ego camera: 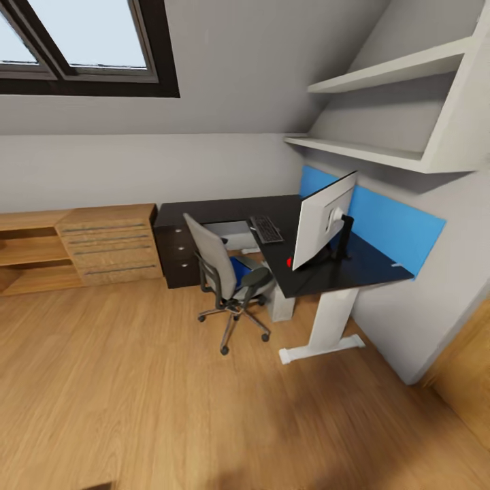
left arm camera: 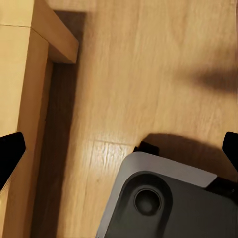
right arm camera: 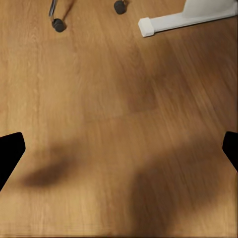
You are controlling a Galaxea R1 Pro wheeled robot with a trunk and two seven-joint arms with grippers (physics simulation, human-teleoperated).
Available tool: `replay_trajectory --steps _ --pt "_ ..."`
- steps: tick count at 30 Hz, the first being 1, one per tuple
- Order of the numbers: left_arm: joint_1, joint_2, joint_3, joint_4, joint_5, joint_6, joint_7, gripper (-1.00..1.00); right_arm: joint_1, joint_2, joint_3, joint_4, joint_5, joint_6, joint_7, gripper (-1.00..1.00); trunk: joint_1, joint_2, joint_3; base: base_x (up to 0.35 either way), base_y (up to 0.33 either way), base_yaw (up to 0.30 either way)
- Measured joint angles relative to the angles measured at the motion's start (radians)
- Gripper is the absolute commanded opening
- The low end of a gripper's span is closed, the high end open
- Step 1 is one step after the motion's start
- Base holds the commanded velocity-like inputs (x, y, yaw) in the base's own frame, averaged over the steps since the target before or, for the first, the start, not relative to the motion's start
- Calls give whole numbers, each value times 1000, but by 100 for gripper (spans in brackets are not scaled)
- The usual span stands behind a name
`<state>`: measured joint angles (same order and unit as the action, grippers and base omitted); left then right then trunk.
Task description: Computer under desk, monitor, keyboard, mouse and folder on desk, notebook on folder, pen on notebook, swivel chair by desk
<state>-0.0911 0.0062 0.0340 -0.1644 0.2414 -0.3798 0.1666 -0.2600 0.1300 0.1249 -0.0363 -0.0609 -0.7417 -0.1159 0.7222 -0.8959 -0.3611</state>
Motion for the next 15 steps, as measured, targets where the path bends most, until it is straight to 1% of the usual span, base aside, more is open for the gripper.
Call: replay_trajectory --steps 4,12,14,15 --pt "0 -1 12 -2 14 -33 4 100 0 0 0 0 0 0 0 100 0 0 0 -41 23 -56" --pt "0 -4 47 -3 43 -48 7 100 0 0 0 0 0 0 0 100 0 0 0 -7 4 -10" --pt "0 -2 53 -3 64 -46 6 100 0 0 0 0 0 0 0 100 0 0 0 0 0 -1" --pt "0 -1 55 -3 81 -46 5 100 0 0 0 0 0 0 0 100 0 0 0 0 0 0"
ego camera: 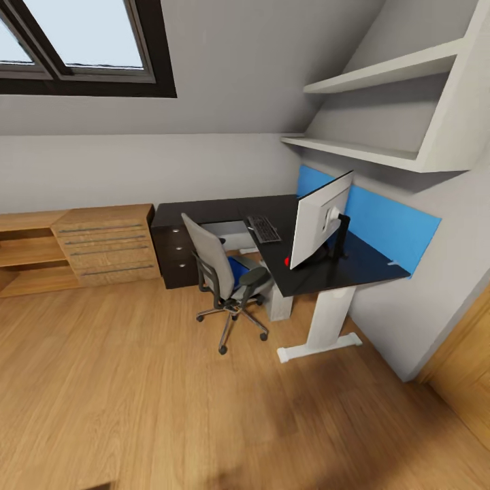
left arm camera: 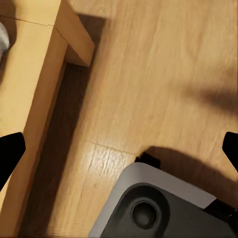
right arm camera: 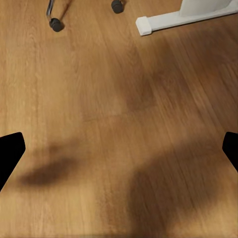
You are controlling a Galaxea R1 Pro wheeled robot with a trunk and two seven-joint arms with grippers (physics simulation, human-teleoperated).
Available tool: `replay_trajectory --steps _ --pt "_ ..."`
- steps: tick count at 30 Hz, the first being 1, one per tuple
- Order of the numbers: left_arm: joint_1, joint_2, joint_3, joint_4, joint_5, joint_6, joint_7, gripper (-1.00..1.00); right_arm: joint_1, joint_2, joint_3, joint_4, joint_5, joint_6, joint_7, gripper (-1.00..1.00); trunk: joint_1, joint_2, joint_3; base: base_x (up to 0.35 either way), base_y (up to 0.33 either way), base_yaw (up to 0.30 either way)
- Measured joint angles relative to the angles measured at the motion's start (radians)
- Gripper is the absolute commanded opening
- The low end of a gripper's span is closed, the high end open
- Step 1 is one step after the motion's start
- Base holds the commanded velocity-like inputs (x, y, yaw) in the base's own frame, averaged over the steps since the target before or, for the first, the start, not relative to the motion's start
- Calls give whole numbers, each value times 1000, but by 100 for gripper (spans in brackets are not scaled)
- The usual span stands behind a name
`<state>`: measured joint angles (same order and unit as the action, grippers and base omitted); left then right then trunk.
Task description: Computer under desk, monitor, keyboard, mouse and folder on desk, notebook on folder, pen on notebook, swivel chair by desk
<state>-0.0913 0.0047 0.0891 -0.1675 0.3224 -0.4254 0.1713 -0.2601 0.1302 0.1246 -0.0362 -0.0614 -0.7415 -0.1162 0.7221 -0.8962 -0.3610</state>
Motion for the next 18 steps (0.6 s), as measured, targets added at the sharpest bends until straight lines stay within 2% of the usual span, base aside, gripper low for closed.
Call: replay_trajectory --steps 1,2,3,18 --pt "0 0 1 0 10 1 -1 100 0 0 0 0 0 0 0 100 0 0 0 0 0 0" --pt "0 -2 3 -1 56 2 -7 100 0 0 1 -1 0 1 0 100 4 -7 -3 0 0 0" --pt "0 -2 3 -1 60 2 -7 100 0 0 1 -1 0 1 0 100 8 -14 -6 0 0 0" --pt "0 -2 2 -2 68 2 -8 100 0 0 0 -1 0 0 0 100 65 -119 -53 0 0 18"
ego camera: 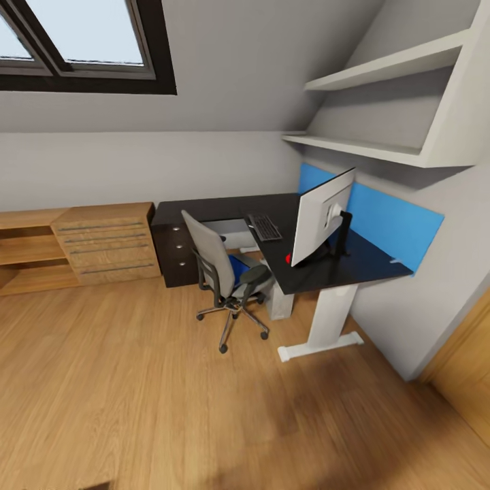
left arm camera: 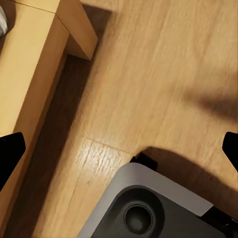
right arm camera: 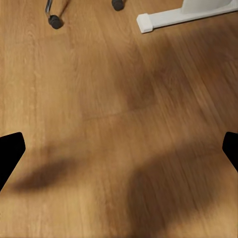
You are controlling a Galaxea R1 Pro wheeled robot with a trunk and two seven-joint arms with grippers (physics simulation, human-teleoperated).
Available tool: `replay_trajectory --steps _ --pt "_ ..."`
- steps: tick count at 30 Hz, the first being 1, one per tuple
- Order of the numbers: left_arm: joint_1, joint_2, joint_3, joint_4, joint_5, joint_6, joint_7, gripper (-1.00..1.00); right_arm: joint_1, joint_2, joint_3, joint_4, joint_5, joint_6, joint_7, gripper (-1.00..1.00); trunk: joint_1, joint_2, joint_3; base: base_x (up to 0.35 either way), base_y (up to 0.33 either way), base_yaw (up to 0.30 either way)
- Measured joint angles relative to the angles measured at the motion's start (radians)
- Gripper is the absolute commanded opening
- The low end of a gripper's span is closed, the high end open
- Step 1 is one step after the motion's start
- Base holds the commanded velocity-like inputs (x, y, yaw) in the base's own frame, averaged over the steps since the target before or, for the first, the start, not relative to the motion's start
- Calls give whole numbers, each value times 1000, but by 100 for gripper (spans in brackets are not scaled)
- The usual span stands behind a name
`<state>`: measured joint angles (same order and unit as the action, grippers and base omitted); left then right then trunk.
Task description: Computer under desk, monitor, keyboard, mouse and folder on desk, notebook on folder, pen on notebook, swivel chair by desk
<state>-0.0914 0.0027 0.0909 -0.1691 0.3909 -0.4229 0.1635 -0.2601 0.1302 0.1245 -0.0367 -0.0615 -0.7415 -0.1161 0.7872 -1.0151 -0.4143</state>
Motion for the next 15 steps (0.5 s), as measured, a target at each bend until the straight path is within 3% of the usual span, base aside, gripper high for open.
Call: replay_trajectory --steps 15 --pt "0 -2 -2 0 -4 0 0 100 0 1 0 1 0 0 -3 100 58 -105 -48 0 0 237"
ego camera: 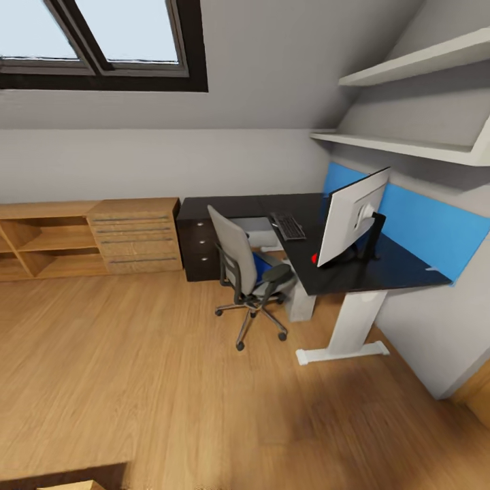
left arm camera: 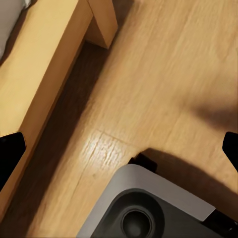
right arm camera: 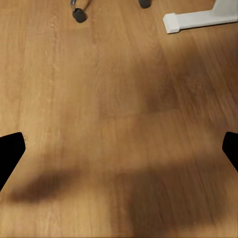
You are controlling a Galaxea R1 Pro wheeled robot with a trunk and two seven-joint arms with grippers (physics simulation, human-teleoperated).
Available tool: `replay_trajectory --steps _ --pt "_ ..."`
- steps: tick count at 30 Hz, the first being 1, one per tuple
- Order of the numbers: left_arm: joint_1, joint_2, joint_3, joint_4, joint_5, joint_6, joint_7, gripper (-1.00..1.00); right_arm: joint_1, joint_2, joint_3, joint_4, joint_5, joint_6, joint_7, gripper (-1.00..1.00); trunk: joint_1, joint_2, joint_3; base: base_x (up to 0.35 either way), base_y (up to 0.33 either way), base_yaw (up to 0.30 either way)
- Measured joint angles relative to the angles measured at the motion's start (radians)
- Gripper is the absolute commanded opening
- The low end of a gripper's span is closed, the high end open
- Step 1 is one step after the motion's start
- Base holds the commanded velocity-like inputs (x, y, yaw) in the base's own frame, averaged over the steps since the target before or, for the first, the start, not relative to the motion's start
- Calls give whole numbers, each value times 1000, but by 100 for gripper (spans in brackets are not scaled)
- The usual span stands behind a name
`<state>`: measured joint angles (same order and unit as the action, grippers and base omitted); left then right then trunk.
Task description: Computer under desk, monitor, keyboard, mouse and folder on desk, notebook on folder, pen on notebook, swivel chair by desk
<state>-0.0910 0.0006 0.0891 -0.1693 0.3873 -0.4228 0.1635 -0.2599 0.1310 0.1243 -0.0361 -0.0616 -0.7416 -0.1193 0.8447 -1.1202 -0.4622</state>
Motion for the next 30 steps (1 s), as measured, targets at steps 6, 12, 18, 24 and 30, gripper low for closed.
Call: replay_trajectory --steps 6,12,18,24,30 --pt "0 -1 0 0 -1 0 0 100 0 -1 0 0 0 0 0 100 23 -42 -23 0 0 82" --pt "0 -2 -2 0 -2 0 -1 100 0 -1 0 -1 0 0 0 100 46 -84 -42 0 0 10" --pt "0 -2 -4 -1 -3 -1 -1 100 0 -1 0 -1 0 0 0 100 69 -126 -61 0 0 0" --pt "0 -2 -8 -7 -4 -4 -3 100 0 -1 -1 -1 0 0 0 100 92 -168 -80 0 0 0" --pt "0 3 -36 -134 -13 -1 -4 100 0 -4 0 -3 0 -2 3 100 115 -210 -99 0 0 0"
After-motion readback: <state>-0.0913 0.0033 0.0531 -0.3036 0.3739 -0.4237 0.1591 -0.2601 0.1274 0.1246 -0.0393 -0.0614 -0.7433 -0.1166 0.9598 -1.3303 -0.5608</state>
